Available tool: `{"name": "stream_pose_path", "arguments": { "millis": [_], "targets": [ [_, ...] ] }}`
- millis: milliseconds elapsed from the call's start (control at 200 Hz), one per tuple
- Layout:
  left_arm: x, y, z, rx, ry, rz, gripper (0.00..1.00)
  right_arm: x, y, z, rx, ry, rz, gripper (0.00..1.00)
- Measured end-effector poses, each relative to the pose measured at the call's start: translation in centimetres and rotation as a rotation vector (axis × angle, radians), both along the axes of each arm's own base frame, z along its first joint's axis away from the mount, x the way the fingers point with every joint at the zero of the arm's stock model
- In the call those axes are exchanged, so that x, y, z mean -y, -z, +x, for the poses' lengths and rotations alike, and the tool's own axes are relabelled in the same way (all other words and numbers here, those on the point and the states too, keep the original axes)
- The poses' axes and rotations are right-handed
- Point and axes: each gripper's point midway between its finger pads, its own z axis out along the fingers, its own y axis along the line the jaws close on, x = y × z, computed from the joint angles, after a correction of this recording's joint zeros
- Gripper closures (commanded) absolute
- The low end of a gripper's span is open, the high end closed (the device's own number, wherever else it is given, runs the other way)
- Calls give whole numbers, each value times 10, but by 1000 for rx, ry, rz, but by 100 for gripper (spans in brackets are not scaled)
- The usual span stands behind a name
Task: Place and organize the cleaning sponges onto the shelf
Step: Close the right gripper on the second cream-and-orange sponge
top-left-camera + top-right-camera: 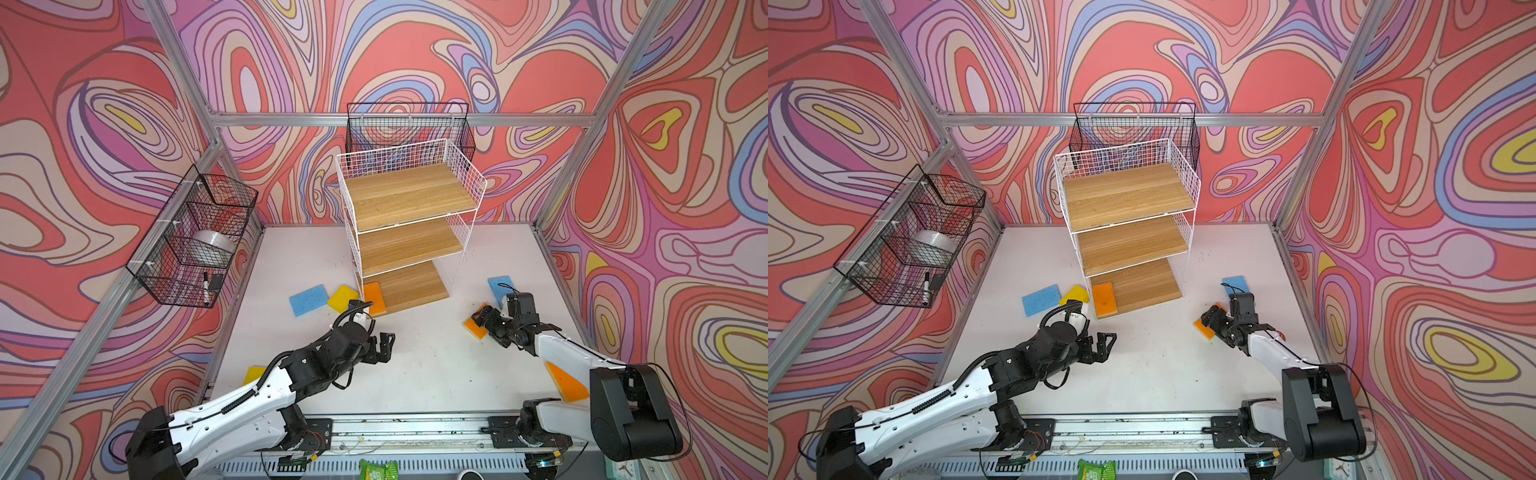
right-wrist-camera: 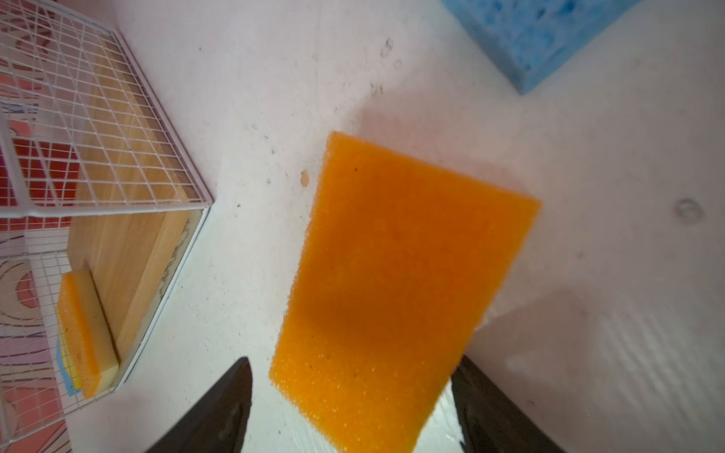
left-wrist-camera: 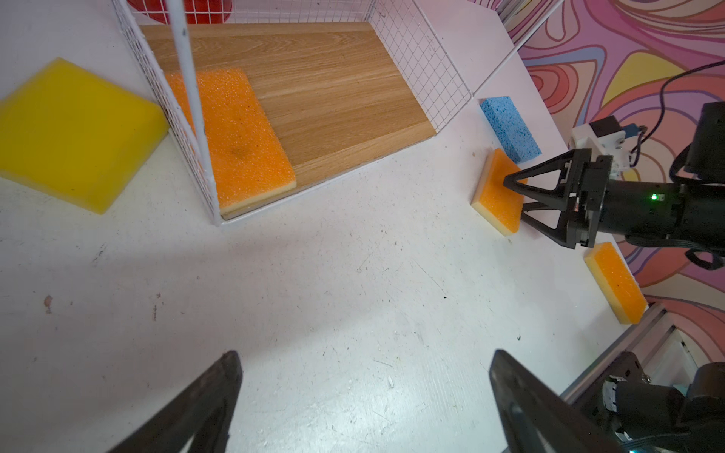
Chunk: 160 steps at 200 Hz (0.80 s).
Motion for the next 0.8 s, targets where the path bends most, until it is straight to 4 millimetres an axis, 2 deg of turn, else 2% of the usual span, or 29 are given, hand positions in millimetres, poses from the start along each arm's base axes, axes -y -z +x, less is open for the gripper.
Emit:
{"name": "stream_pose_path", "arguments": {
  "millis": [265, 546, 801],
  "targets": [
    [-5, 2, 1, -2, -10, 6, 0, -6, -10, 5, 3, 14, -143, 12],
    [-13, -1, 0, 10, -23, -14, 0, 2, 5, 7, -56, 73, -181, 9],
    [-24, 17, -5, -19, -29, 11, 0, -3, -1, 29, -43, 71, -180, 9]
  ]
}}
